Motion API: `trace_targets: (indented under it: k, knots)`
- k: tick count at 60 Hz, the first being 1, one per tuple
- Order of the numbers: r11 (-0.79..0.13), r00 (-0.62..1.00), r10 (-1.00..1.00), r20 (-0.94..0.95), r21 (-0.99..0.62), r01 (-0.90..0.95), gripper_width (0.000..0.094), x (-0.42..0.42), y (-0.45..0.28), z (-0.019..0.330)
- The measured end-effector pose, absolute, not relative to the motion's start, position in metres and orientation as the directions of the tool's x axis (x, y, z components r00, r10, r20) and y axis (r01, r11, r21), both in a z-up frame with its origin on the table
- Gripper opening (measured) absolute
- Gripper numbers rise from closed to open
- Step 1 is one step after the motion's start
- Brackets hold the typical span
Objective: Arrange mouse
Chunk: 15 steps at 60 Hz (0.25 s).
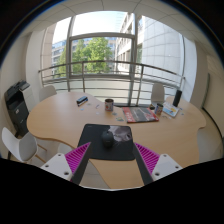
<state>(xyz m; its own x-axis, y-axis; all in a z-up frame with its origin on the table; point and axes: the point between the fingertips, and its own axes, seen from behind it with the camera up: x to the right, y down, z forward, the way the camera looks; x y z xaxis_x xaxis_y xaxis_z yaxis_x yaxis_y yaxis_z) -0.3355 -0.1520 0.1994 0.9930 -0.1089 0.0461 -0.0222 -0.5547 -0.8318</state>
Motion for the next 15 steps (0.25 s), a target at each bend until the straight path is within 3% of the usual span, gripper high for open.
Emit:
trace_targets:
  k: [15]
  knots:
    - [-0.563, 0.994, -0.091, 0.067, -0.827, 0.004, 0.0843, -0.337, -0.188, 0.199]
